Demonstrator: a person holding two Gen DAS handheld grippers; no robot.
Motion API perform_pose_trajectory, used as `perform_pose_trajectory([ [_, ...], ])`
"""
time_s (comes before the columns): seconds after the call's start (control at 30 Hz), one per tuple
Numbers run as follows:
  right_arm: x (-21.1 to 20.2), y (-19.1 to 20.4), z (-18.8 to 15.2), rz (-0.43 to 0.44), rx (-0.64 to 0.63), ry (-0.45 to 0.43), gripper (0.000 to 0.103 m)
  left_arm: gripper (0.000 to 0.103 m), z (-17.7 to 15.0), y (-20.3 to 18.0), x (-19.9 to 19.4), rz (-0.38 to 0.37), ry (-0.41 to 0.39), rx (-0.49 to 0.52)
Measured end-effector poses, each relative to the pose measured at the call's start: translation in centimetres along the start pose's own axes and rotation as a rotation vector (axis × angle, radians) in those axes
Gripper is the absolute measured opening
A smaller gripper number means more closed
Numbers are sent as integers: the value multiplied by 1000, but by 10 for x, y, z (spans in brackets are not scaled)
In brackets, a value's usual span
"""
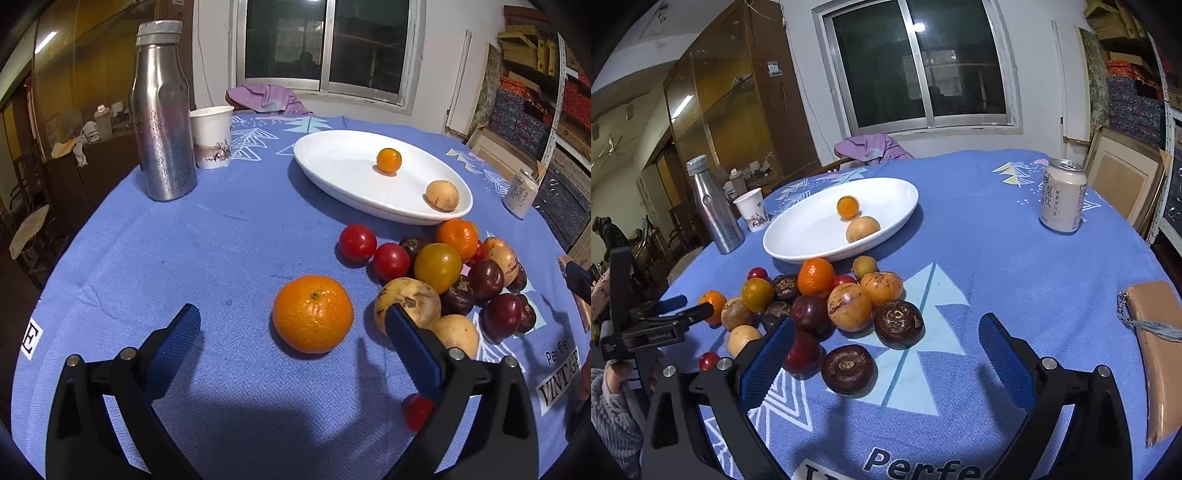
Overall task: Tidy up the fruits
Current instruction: 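Grasp the tangerine with the left gripper while the right gripper grasps a mangosteen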
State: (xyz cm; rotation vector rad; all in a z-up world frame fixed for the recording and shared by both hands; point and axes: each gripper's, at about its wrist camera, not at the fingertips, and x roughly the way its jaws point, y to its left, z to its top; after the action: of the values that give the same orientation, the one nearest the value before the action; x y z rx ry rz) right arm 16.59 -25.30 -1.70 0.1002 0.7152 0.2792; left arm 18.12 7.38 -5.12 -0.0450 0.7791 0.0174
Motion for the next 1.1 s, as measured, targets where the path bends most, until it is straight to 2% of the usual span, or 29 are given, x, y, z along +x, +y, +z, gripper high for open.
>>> perform_pose_trajectory([
  [0.03, 2, 0, -1, -6, 1, 5, 100, 85, 0, -1, 0, 4, 0, 5],
  [0.07, 3, 0, -1, -13, 2, 11, 100, 78, 0, -2, 0, 3, 6, 10],
  [0.1, 5, 0, -2, -17, 4, 18, 100, 63, 0, -2, 3, -8, 23, 13],
  [0.13, 8, -1, -2, -22, 5, 30, 100, 58, 0, -1, 7, -36, 41, 6],
  [0.2, 10, -1, -4, -20, 7, 45, 100, 55, -1, 0, 10, -63, 60, -4],
  [0.4, 12, 5, -6, -7, -21, 56, 100, 55, 2, -7, 11, -30, 34, 39],
  [0.47, 12, 7, -7, -4, -37, 63, 100, 48, 2, -9, 15, -44, 50, 48],
  [0.67, 19, 20, -12, -28, -108, 89, 99, 47, 2, -6, 15, -61, 51, 33],
  [0.73, 20, 22, -13, -28, -118, 94, 94, 47, 2, -5, 15, -65, 52, 25],
  [0.87, 27, 30, -15, -7, -156, 130, 74, 47, 2, -6, 15, -61, 51, 33],
  [1.03, 34, 35, -17, 12, -178, 172, 64, 47, 1, -7, 14, -62, 52, 34],
  [1.1, 37, 33, -17, 17, -162, 192, 52, 47, 1, -7, 14, -60, 53, 35],
])
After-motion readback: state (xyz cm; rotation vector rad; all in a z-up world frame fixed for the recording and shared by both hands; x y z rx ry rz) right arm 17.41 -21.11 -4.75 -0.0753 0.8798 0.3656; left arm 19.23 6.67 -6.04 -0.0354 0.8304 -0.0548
